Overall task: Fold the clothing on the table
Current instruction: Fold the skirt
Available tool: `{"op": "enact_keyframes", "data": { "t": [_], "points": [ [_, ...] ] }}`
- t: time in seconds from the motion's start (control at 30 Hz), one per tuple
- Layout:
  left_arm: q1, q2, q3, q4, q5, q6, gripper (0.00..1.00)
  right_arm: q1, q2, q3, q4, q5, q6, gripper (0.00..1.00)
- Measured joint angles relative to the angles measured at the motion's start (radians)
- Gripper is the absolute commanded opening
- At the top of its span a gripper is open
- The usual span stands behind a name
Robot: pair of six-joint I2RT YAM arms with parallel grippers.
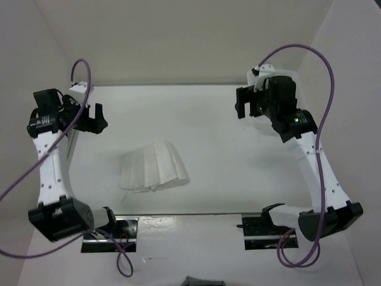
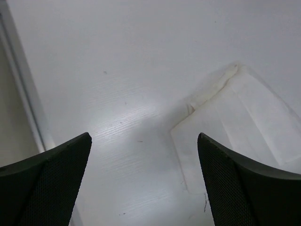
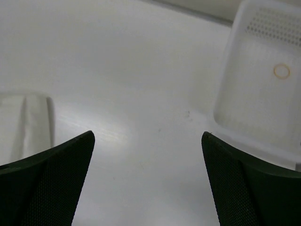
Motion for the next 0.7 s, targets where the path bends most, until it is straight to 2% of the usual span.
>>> {"op": "enact_keyframes", "data": {
  "t": [0.17,0.3,0.4,0.57,0.7],
  "points": [
    [-0.006,-0.322,-0.074,0.055,-0.110,-0.156,1.00,-0.035,-0.166,-0.211,-0.041,0.077,0.018,0.98],
    [-0.006,-0.518,-0.151,0.071,-0.202,-0.266,1.00,-0.242,-0.335,-0.316,-0.034,0.031,0.030,0.98],
    [-0.006,-0.635,-0.216,0.071,-0.261,-0.330,1.00,-0.341,-0.452,-0.397,-0.026,0.006,0.031,0.98],
    [-0.003,-0.737,-0.316,0.091,-0.286,-0.374,1.00,-0.462,-0.598,-0.534,0.004,-0.042,0.020,0.98],
    [0.003,-0.736,-0.389,0.105,-0.277,-0.377,1.00,-0.521,-0.629,-0.569,0.006,-0.064,0.007,0.98]
  ]
}}
